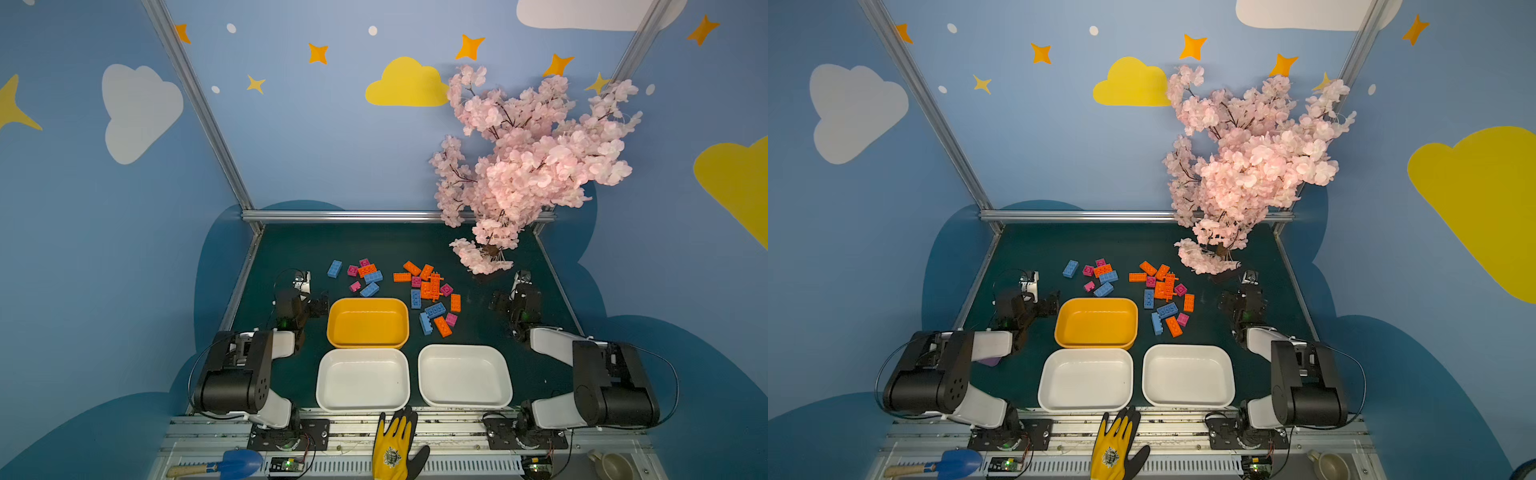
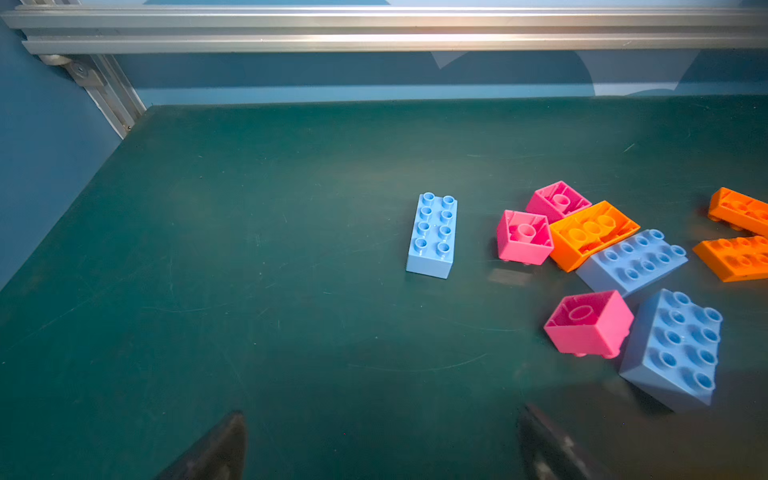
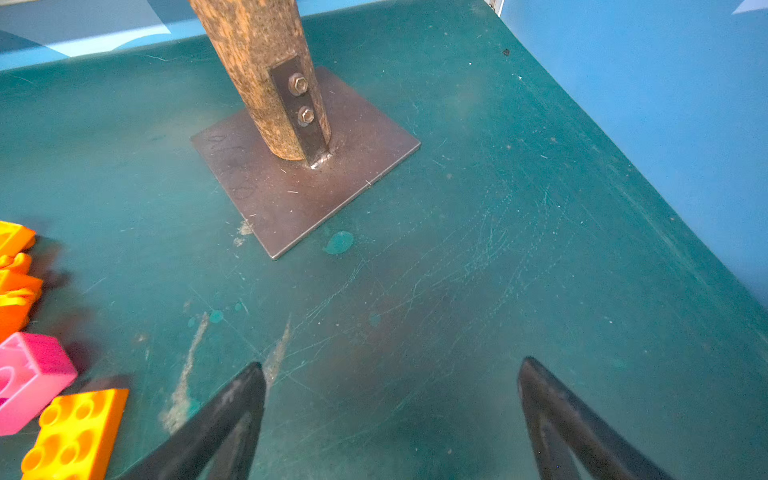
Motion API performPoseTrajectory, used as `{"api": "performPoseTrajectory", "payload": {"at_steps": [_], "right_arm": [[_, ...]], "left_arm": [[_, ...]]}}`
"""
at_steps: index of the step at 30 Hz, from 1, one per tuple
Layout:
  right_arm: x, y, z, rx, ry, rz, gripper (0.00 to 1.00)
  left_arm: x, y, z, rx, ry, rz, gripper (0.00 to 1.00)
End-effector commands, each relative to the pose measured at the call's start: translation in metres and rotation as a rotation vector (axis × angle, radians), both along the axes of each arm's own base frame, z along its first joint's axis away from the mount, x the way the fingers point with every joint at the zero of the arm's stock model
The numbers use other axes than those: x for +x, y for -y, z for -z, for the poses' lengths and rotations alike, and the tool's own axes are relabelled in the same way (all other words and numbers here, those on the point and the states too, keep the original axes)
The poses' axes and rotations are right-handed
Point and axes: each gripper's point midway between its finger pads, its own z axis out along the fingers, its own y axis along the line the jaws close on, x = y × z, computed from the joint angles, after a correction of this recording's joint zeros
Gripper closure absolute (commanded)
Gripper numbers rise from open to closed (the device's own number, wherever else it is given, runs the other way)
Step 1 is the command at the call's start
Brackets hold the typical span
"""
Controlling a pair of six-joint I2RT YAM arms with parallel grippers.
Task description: Sort the legos into containers by color
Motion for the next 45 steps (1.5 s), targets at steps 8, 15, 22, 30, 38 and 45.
{"api": "performPoseTrajectory", "payload": {"at_steps": [8,15,22,30,38,45], "right_arm": [[0.006,-0.002,-0.009,0.005,0.022,-0.001,0.07],[0.006,-0.002,-0.01,0.007,0.024,-0.001,0.06],[0.006,-0.002,-0.009,0.007,0.024,-0.002,0.06],[0.005,-0.002,-0.009,0.007,0.025,-0.003,0.07],[0.005,-0.009,-0.019,0.008,0.031,-0.049,0.06],[-0.004,-0.031,-0.06,0.054,0.023,-0.181,0.06]], "left_arm": [[0.003,0.001,-0.008,-0.006,0.028,0.002,0.0],[0.003,0.0,-0.008,-0.007,0.026,0.0,0.0],[0.003,0.0,-0.008,-0.007,0.028,-0.003,0.0],[0.003,0.0,-0.008,-0.007,0.026,-0.001,0.01],[0.005,0.004,-0.034,-0.013,-0.001,0.019,0.01],[0.0,-0.001,-0.086,-0.049,-0.064,-0.038,0.01]]}}
